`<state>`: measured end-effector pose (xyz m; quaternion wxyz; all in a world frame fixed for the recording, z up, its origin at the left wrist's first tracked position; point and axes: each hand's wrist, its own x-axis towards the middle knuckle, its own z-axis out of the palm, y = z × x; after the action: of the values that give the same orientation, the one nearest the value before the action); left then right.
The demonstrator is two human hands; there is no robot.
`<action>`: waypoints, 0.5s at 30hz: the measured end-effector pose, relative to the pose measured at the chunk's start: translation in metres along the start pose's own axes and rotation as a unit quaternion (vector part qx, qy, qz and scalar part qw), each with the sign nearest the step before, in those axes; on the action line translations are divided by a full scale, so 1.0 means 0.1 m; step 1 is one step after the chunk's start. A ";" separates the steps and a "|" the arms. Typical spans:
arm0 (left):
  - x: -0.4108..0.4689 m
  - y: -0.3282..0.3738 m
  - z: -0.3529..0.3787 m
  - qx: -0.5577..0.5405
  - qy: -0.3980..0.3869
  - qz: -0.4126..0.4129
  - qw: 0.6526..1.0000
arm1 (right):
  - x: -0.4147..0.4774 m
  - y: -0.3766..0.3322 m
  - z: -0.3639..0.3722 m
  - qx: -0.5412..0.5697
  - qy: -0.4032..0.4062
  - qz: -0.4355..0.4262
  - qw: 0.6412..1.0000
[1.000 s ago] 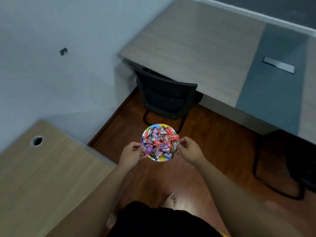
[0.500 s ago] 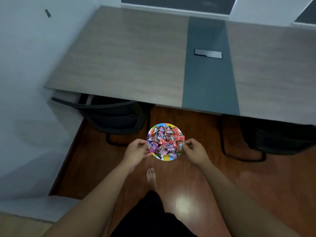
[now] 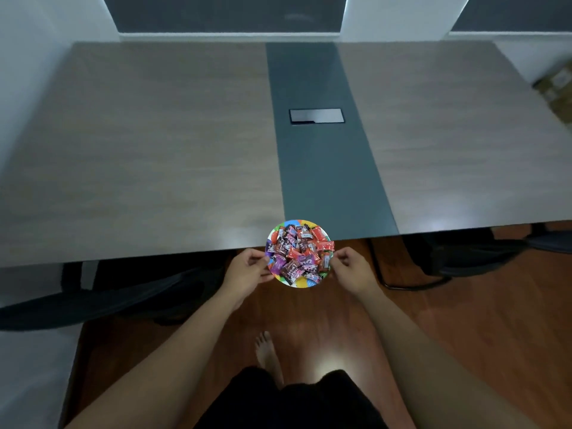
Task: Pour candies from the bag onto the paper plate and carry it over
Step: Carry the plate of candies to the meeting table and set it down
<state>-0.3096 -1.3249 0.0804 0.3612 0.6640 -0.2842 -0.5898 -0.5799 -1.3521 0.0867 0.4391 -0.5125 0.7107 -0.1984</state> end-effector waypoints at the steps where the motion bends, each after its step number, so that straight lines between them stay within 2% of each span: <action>1: 0.11 0.10 0.02 0.004 -0.003 -0.001 1.000 | 0.10 -0.05 -0.03 0.007 0.002 0.003 1.000; 9: 0.97 0.87 0.20 0.025 -0.026 0.020 0.999 | 1.04 -0.46 -0.24 0.053 0.008 0.020 0.998; 15: 1.72 1.31 0.45 0.014 -0.011 0.028 0.999 | 1.95 -0.75 -0.46 0.081 -0.005 0.012 0.997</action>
<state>-0.3228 -1.5453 0.0858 0.3646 0.6542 -0.3151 -0.5829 -0.5937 -1.5658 0.0847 0.4851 -0.4678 0.6964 -0.2469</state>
